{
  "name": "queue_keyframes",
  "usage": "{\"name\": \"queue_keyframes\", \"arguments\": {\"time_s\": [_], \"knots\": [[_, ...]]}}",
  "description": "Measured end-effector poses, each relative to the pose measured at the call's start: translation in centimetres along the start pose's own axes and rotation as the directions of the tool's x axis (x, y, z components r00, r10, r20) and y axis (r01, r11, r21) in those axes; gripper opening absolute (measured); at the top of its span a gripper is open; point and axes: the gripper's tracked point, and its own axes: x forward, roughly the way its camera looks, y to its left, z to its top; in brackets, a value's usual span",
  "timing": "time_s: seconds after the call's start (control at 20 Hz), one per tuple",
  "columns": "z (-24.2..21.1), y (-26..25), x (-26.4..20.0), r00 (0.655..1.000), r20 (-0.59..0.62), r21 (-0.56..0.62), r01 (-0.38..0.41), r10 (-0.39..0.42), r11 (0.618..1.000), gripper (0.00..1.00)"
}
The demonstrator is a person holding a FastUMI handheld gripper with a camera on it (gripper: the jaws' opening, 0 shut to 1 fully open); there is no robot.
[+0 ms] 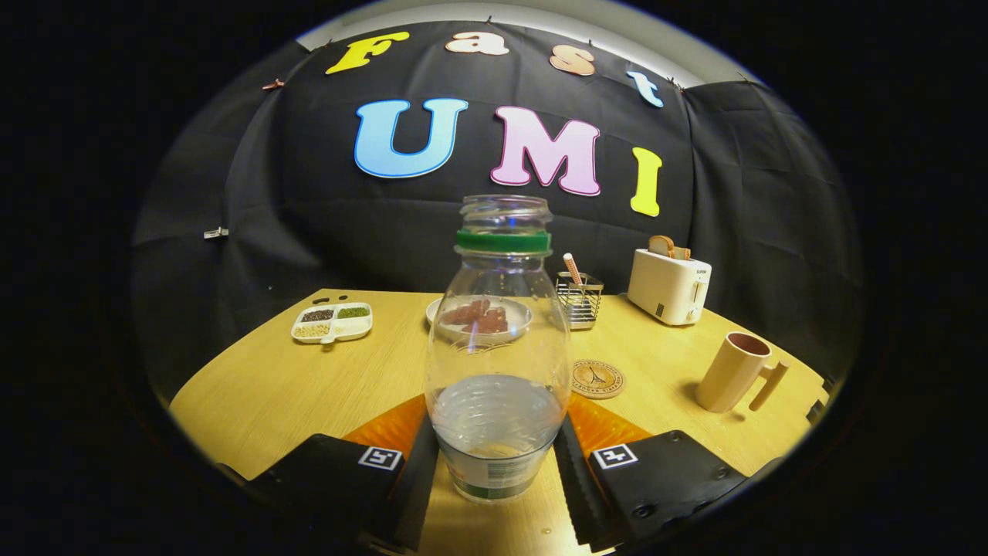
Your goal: Take the bottle from table, then pour the juice into the cup, finally place the bottle on the coaster
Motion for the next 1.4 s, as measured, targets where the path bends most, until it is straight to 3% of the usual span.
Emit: {"name": "queue_keyframes", "arguments": {"time_s": [0.35, 0.75, 1.0, 1.4], "knots": [[3.0, -0.2, -0.9, 0.999, 0.030, 0.049, -0.027, 0.026, 0.998, 0.71], [5.7, -3.0, -2.9, 0.995, -0.026, 0.252, -0.083, 0.093, 0.964, 0.71], [8.0, -5.4, -3.7, 0.984, -0.004, 0.382, -0.164, 0.179, 0.910, 0.71], [7.7, -10.8, -3.0, 0.976, -0.039, 0.588, -0.150, 0.214, 0.795, 0.71]]}}
